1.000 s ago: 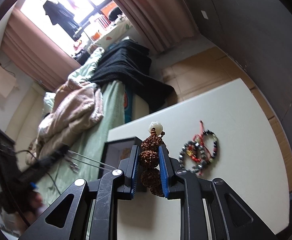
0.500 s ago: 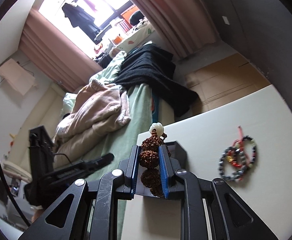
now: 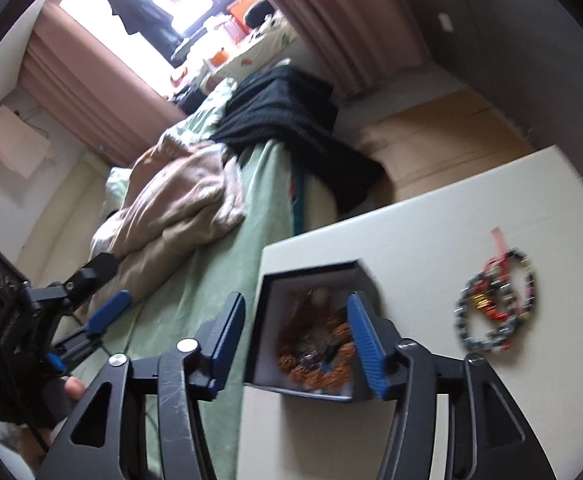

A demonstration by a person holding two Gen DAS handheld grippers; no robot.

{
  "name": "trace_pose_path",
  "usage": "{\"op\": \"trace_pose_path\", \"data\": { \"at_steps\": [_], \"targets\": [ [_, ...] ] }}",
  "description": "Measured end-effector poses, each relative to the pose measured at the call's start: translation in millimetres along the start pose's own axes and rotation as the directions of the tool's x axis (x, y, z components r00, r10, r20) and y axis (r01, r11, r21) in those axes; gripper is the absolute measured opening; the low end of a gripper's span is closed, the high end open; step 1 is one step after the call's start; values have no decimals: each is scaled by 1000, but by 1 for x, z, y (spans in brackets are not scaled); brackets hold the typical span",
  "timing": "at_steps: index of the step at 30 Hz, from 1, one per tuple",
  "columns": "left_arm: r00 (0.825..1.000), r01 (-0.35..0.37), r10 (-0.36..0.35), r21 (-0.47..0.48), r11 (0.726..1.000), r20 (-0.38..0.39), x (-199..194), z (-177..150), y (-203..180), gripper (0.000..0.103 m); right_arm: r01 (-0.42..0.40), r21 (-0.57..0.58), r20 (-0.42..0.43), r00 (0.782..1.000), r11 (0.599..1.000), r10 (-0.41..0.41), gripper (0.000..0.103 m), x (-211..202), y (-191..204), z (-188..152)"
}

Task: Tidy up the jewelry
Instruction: 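Lower the brown strand into the black box and open the right tool, then move the right tool to the red-string bracelet and grasp it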

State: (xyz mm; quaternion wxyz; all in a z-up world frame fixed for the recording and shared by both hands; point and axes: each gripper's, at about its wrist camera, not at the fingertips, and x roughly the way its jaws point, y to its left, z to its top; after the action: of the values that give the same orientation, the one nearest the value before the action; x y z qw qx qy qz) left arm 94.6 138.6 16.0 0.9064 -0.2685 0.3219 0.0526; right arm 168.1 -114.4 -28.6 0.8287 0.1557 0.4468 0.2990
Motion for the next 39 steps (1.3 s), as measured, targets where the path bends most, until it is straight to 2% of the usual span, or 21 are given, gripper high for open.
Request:
{"op": "trace_pose_path", "data": {
  "at_steps": [3,7,11,14,19,24,29,35,39],
  "targets": [
    [1000,1,-1,28,1000,-1,1,-5,-14,80,13,12,43,999,1000,-14,58,-23,-12,5],
    [1000,7,-7,89,996,-8,4,-14,-38,80,18,60,78,997,998,-23,74,-48,-35,9],
    [999,25,-21,119,993,-37,13,-22,-57,80,27,102,83,996,994,-36,76,-66,-57,15],
    [998,35,-27,151,988,-55,20,-29,-74,80,39,127,85,995,991,-50,82,-76,-70,16],
    [993,60,-40,189,980,-107,36,-42,-98,80,45,160,74,996,986,-58,83,-87,-91,16],
    [980,76,-33,214,974,-198,62,-60,-117,80,83,174,41,995,981,-91,83,-91,-110,15],
    [963,87,-16,253,964,-268,85,-78,-133,70,172,181,-43,985,968,-167,83,-85,-131,13],
    [948,93,4,289,953,-319,107,-95,-146,55,211,167,-111,975,963,-194,83,-73,-150,9],
    [936,113,1,302,947,-352,120,-107,-154,43,207,191,-110,976,960,-188,83,-75,-161,10]
  ]
}}
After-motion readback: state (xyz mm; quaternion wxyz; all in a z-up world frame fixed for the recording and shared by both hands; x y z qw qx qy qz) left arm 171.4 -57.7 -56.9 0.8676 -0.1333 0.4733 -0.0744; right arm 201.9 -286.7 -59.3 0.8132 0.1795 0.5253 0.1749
